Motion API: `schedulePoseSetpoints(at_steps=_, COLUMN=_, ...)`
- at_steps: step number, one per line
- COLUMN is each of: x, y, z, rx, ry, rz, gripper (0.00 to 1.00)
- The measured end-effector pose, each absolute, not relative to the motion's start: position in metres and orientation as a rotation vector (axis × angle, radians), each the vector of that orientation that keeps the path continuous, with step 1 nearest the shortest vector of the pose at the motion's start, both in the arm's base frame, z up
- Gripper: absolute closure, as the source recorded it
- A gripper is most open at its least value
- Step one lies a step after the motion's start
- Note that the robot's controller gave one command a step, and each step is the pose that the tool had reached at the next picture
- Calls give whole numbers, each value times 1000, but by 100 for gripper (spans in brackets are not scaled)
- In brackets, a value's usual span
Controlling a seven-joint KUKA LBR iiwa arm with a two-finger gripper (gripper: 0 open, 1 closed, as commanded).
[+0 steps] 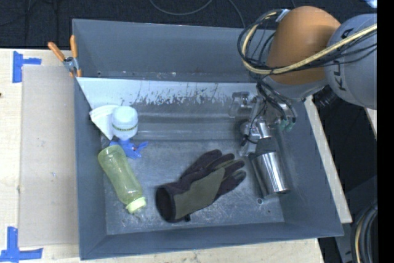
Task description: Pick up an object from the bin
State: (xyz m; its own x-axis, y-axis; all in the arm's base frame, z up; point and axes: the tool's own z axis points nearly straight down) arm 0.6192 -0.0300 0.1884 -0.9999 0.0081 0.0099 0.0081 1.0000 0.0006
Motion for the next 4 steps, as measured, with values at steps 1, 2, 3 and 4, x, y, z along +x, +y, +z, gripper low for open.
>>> schedulePoseSetpoints(at_steps=1, x=620, y=-30, z=193, rx=-12, ry=-3140, rz=-1, gripper=0)
schedulePoseSetpoints(at_steps=2, x=583, y=2, z=132, rx=70, ry=-3135, rz=-1, gripper=0)
schedulePoseSetpoints(at_steps=3, x=571, y=20, z=103, rx=258, ry=-3119, rz=-2, gripper=0)
schedulePoseSetpoints(at_steps=4, x=594, y=20, z=83, rx=180, ry=-3131, rz=-2, gripper=100)
